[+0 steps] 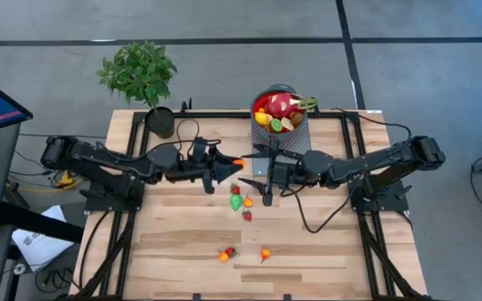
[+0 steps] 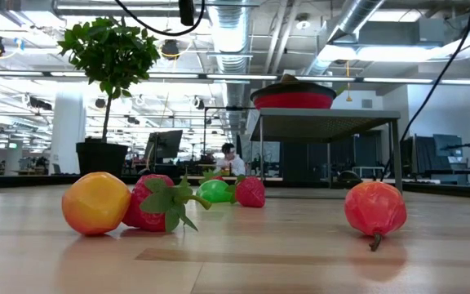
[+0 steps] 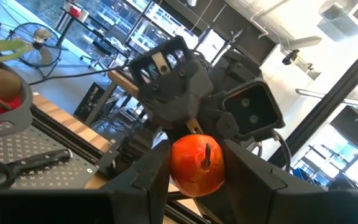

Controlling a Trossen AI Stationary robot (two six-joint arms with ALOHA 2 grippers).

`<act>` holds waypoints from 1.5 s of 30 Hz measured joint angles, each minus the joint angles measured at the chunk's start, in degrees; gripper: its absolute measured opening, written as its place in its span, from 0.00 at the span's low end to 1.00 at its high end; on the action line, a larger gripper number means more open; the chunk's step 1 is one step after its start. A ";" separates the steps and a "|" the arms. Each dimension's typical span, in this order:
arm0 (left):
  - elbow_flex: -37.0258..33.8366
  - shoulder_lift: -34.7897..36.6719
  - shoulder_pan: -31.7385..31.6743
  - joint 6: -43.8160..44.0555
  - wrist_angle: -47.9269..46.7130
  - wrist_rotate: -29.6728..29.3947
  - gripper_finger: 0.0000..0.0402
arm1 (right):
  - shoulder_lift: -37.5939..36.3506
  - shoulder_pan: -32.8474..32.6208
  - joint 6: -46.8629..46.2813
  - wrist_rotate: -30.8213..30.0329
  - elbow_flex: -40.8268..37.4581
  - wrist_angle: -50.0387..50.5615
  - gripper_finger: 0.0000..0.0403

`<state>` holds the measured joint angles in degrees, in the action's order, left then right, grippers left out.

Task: Pick & Place Fruit
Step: Put the yellow pear into the red colander on the shelf

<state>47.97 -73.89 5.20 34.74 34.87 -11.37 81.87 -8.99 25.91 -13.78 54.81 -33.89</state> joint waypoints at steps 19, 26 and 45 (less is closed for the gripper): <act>0.00 0.00 -0.14 0.00 0.09 0.10 0.32 | -0.04 1.20 -0.02 0.44 0.00 -2.17 0.54; 0.00 0.00 -0.14 0.00 -0.09 0.15 0.32 | 2.90 2.01 -1.85 3.40 0.10 -5.39 0.58; 0.07 0.04 0.12 0.00 0.10 0.20 0.32 | 4.37 2.38 1.49 3.41 1.27 -6.29 0.49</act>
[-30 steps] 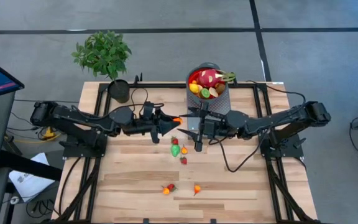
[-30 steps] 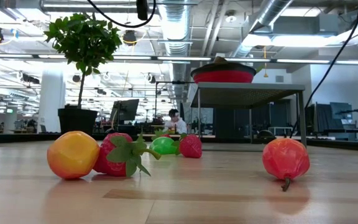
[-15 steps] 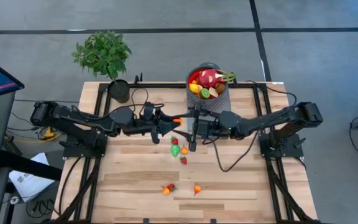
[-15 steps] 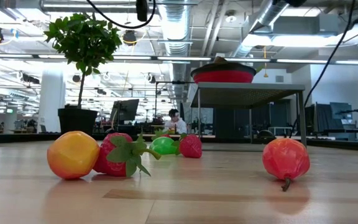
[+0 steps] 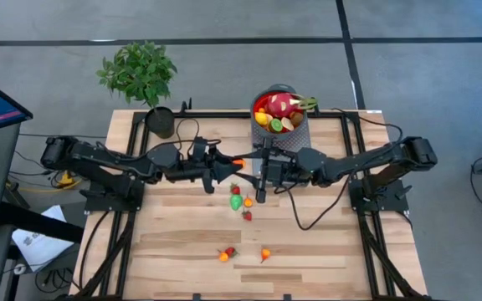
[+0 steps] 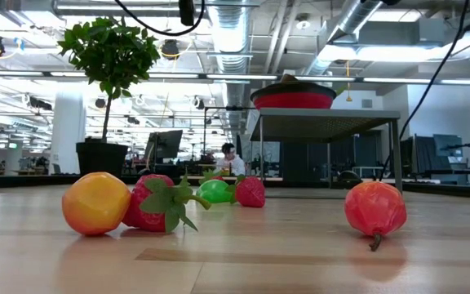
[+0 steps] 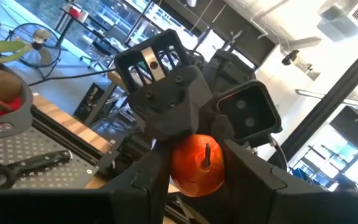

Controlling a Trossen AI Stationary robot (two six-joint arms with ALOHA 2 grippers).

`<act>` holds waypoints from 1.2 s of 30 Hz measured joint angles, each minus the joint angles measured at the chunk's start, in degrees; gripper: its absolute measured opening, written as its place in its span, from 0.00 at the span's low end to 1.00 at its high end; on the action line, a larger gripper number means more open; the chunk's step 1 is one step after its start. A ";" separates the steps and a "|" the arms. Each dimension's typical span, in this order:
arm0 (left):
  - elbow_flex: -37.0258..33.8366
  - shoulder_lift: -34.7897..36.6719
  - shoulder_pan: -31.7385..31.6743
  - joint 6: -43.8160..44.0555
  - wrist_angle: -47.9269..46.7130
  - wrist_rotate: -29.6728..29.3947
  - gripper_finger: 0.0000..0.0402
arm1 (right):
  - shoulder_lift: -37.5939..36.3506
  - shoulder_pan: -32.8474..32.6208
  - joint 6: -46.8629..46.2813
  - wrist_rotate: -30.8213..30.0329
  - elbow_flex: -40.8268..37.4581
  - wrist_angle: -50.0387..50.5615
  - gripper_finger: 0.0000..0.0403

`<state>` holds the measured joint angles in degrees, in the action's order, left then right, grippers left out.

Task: Pick & Place Fruit
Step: Put the yellow pear into the red colander on the shelf

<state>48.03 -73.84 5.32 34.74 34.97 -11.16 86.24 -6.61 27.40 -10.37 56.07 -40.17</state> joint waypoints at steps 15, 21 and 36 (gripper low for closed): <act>-0.04 0.00 0.04 0.28 -0.29 -0.23 0.32 | -0.11 -0.07 0.24 -0.20 0.00 0.76 0.29; -0.04 -0.02 0.02 0.15 -0.27 0.15 0.32 | -0.11 -0.07 0.00 -0.20 0.00 0.84 0.31; -0.09 -0.02 -0.28 -1.49 -0.25 0.53 0.33 | -0.15 -0.07 0.20 -0.13 0.00 1.39 0.29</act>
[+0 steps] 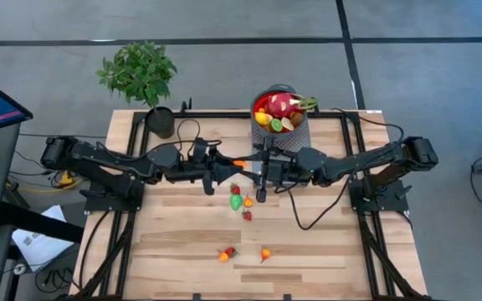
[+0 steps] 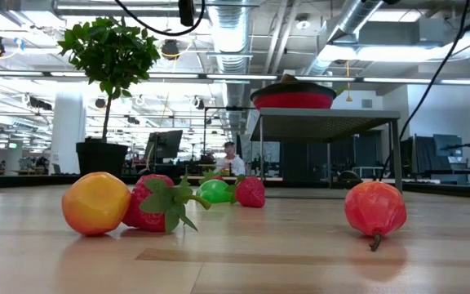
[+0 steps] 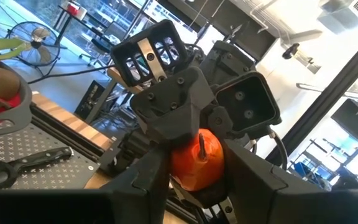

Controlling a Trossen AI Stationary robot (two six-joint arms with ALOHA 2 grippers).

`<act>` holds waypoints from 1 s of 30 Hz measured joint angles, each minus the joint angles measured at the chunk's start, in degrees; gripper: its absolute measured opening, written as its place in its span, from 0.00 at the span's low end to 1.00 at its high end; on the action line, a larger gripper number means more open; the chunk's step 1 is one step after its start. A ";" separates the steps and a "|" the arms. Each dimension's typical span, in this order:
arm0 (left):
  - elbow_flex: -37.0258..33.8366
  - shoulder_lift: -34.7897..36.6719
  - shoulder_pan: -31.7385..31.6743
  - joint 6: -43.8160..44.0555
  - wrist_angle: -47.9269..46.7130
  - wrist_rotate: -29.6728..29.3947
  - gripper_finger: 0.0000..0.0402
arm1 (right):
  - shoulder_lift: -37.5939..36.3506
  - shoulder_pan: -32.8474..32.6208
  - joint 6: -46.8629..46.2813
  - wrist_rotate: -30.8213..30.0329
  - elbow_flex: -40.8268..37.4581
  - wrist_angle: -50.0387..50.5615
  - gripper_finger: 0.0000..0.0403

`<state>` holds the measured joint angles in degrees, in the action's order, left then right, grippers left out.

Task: Pick & Place Fruit
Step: Put the yellow pear into the red colander on the shelf

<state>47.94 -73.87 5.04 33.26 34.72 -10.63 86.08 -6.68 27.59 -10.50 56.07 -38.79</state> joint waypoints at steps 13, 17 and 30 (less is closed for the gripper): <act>-0.07 0.37 -0.06 -5.10 -0.08 1.52 0.58 | -1.14 0.07 -0.93 0.15 0.11 2.88 0.28; -0.09 3.13 -0.77 -7.15 0.47 2.01 0.60 | -4.52 0.90 -2.41 0.11 0.12 7.12 0.28; 0.11 11.15 -0.85 -14.98 0.27 3.15 0.50 | -14.38 5.73 -8.05 0.15 -0.07 26.57 0.28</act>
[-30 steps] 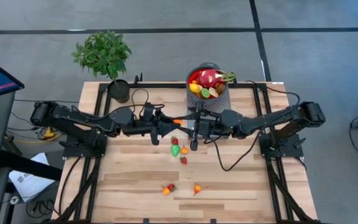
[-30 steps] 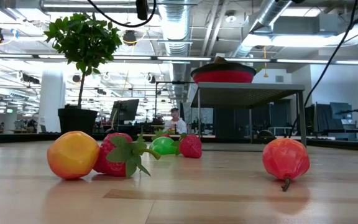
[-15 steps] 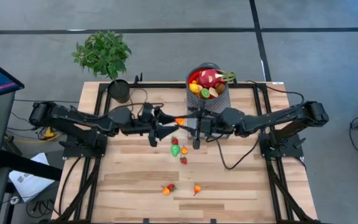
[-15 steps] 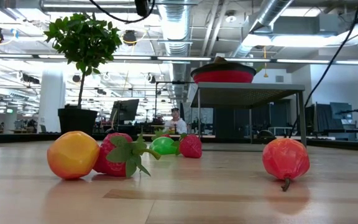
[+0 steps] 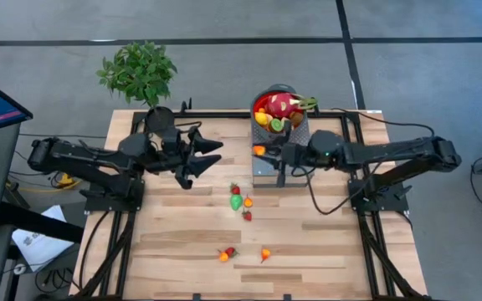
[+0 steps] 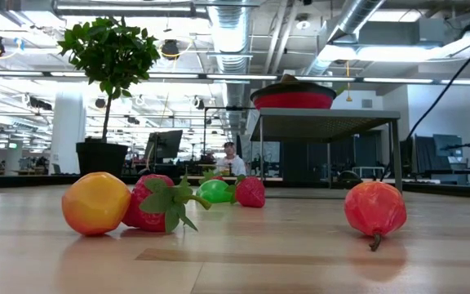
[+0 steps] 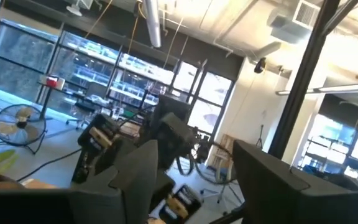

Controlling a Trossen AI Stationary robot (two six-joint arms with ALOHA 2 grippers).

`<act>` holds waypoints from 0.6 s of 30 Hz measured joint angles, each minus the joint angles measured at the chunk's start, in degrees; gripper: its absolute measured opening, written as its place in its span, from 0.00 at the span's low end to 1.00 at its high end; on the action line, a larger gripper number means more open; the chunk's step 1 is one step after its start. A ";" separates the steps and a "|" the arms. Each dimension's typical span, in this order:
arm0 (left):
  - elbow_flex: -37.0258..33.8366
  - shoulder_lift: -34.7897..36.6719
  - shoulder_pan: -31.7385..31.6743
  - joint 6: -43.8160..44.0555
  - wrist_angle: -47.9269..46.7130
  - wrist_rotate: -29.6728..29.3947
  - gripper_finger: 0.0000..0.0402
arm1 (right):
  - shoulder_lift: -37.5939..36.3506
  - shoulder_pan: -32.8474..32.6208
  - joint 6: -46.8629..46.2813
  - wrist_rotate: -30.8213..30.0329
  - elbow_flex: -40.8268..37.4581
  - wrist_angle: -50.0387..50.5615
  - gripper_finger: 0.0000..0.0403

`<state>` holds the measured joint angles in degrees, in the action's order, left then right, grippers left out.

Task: Pick & Place Fruit
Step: Put the yellow pear into the red colander on the shelf

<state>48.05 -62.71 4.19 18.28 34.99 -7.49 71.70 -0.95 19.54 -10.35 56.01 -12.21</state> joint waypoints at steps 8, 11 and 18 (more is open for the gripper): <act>0.00 0.16 0.00 -2.68 -0.13 0.05 0.48 | -4.55 7.56 -2.91 -0.20 0.00 9.20 0.28; 0.00 0.15 0.00 -2.68 -0.16 0.07 0.47 | -5.80 10.90 -4.96 -0.17 0.00 13.16 0.28; -0.04 0.15 0.02 -2.66 -0.18 0.19 0.48 | -6.45 18.50 -6.32 -0.19 0.00 15.39 0.28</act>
<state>48.01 -62.57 4.21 15.62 34.81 -7.30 65.25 17.56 13.22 -10.55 56.01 3.18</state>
